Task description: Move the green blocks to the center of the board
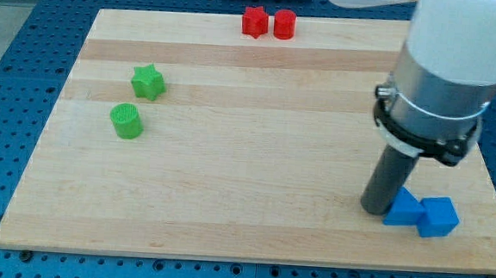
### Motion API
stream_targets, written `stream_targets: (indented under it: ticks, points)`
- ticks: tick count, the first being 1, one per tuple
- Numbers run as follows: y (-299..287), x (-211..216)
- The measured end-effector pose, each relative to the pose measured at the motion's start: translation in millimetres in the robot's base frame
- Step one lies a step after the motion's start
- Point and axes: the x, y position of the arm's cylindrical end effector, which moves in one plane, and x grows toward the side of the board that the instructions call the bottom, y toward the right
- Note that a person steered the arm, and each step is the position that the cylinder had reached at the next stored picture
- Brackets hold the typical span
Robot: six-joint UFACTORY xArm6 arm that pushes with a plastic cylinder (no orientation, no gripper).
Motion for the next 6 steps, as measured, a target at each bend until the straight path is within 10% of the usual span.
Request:
stream_targets:
  ticks: [6]
  points:
    - [-121.7, -26.8]
